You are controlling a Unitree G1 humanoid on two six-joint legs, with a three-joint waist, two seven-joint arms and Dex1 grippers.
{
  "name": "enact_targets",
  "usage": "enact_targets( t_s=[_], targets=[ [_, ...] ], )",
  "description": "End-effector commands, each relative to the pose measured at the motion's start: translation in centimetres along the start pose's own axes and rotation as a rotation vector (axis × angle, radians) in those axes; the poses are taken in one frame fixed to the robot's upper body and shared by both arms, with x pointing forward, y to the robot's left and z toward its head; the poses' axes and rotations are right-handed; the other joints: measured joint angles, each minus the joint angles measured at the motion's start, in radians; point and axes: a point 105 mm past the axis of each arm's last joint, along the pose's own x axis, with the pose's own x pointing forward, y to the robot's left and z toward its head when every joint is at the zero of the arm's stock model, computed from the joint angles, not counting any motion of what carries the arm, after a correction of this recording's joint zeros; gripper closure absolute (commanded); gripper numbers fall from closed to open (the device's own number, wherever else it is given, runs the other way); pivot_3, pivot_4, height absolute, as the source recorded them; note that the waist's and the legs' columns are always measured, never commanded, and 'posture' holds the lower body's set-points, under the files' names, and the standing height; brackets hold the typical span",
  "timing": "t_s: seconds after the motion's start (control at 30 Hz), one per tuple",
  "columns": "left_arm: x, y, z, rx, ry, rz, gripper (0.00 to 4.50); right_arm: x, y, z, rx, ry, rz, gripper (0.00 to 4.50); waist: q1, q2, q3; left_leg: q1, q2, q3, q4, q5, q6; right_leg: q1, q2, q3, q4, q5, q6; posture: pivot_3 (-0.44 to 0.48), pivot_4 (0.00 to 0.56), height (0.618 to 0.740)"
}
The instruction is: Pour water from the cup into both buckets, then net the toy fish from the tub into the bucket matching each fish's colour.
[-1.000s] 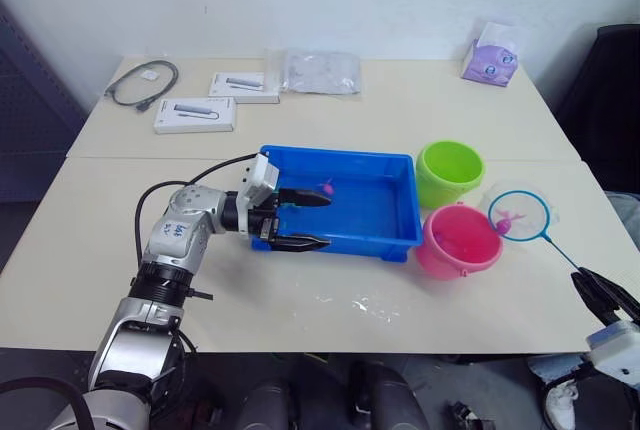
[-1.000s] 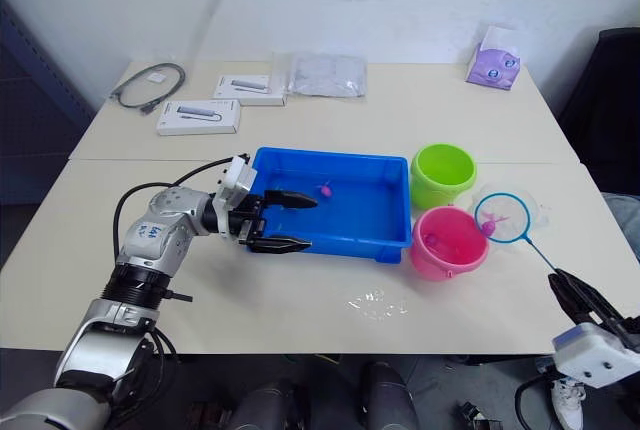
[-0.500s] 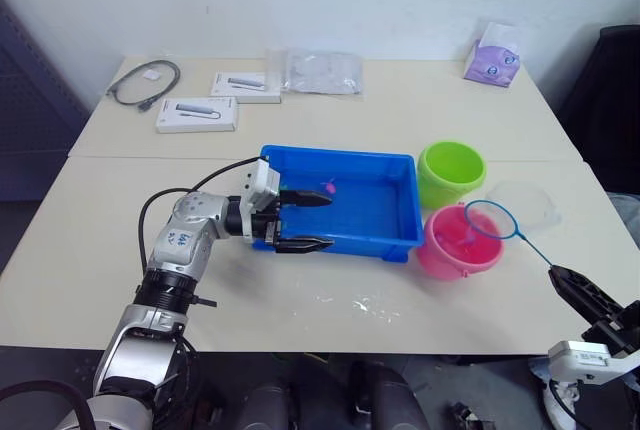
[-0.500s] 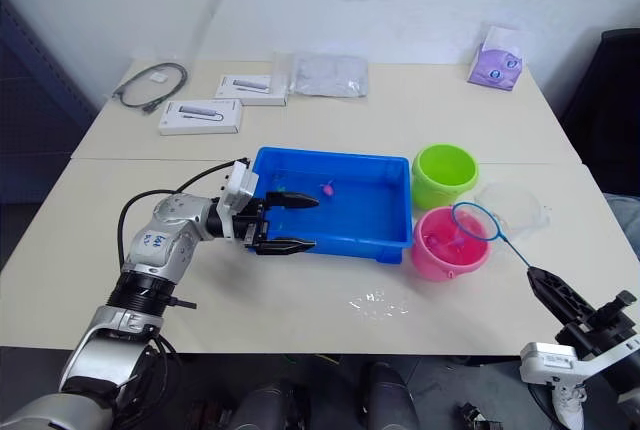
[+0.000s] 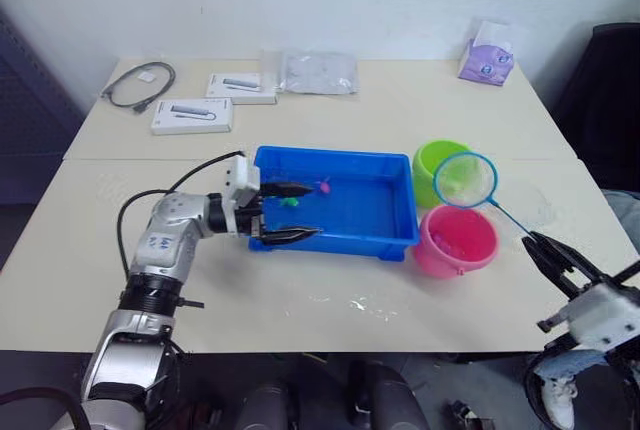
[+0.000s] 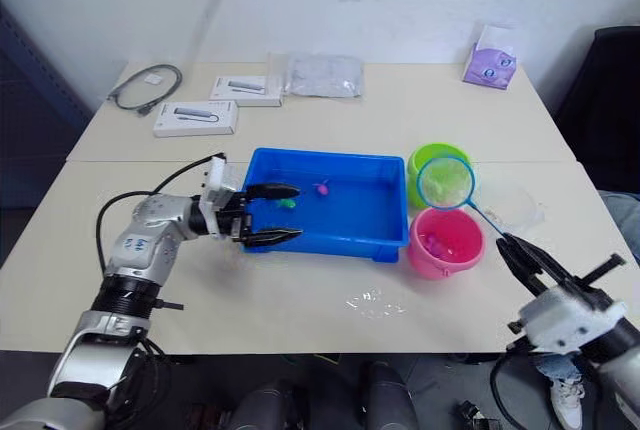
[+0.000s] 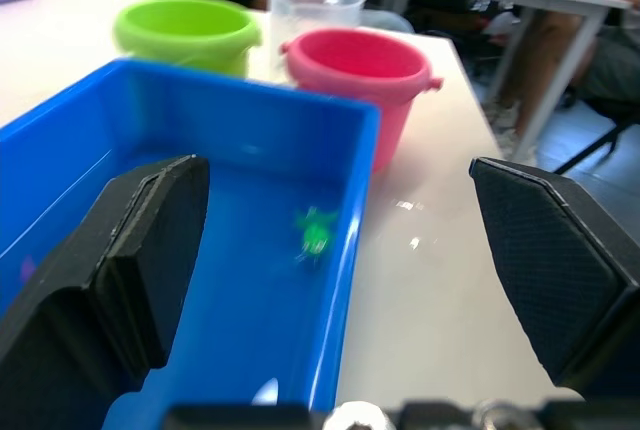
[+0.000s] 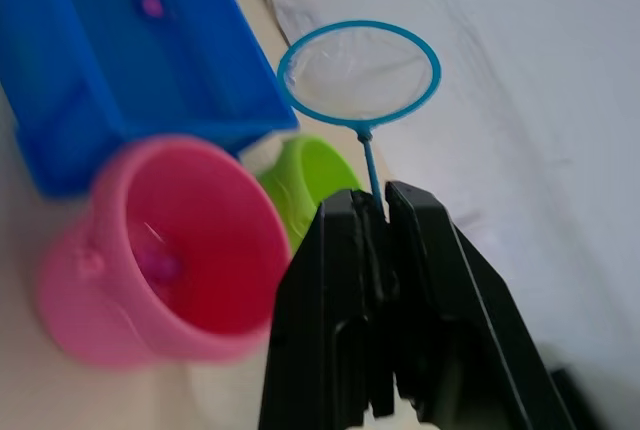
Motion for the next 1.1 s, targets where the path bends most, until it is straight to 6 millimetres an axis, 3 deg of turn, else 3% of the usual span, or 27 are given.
enact_targets(
  t_s=[0.03,0.1,0.17,0.3,0.4,0.7,0.9,1.07,1.1],
  targets=[
    [-2.0,0.8,0.7,0.004,-0.028,0.086,0.03,2.7,0.3,2.1,0.249,-0.061,0.063,4.5,0.004,0.0,0.0,0.0,0.0,-0.001,0.0,0.0,0.001,0.0,-0.002,-0.001,0.0,0.0,0.0,0.0,0.15,0.74],
    [-3.2,1.2,0.7,0.013,-0.015,0.14,0.03,4.2,0.8,1.8,0.361,-0.005,0.091,4.5,0.008,0.0,0.0,-0.001,0.0,-0.002,0.0,0.0,0.001,0.0,-0.003,-0.002,0.0,0.0,0.0,0.0,0.15,0.74],
    [-4.7,1.7,0.4,0.025,0.017,0.203,0.03,5.0,0.8,0.6,0.356,0.123,0.071,4.5,0.013,0.0,0.0,-0.002,-0.001,-0.004,0.0,0.0,0.001,0.0,-0.004,-0.004,-0.001,0.0,-0.001,0.0,0.15,0.74],
    [-6.6,2.0,0.1,0.014,0.033,0.271,0.03,6.2,1.9,1.4,0.498,0.121,0.135,4.5,0.019,0.0,0.0,-0.004,-0.001,-0.004,-0.001,-0.001,0.001,-0.001,-0.005,-0.005,-0.003,0.0,-0.001,0.0,0.15,0.74],
    [-7.9,1.7,0.5,0.016,0.035,0.301,0.03,7.1,3.6,-0.2,0.57,0.339,0.238,4.5,0.019,0.0,0.0,-0.005,-0.001,-0.004,0.0,-0.001,0.002,-0.001,-0.005,-0.006,-0.004,0.0,0.0,0.0,0.15,0.74],
    [-7.4,0.5,1.0,0.011,0.05,0.288,0.03,11.2,4.8,-1.3,0.649,0.522,0.394,4.5,0.009,0.0,0.0,-0.005,-0.002,-0.005,-0.001,-0.001,0.002,-0.002,-0.007,-0.007,-0.004,0.0,0.0,0.0,0.15,0.74],
    [-7.3,0.5,1.3,0.032,0.071,0.295,0.03,13.9,5.1,-1.3,0.626,0.541,0.421,4.5,0.002,0.0,0.0,-0.006,-0.002,-0.004,-0.001,-0.001,0.002,-0.003,-0.006,-0.007,-0.004,0.0,0.0,0.0,0.15,0.74],
    [-7.3,0.4,1.2,0.035,0.076,0.296,0.03,14.4,5.1,-1.4,0.618,0.547,0.429,4.5,0.004,0.0,0.0,-0.007,-0.002,-0.004,-0.002,-0.001,0.002,-0.003,-0.005,-0.008,-0.002,0.0,0.0,0.0,0.15,0.74],
    [-7.4,0.4,1.2,0.039,0.082,0.307,0.03,15.8,5.7,-1.0,0.627,0.524,0.442,4.5,0.003,0.0,0.0,-0.008,-0.002,-0.004,-0.002,-0.001,0.002,-0.003,-0.006,-0.008,-0.003,0.001,0.001,0.0,0.15,0.74]
  ],
)
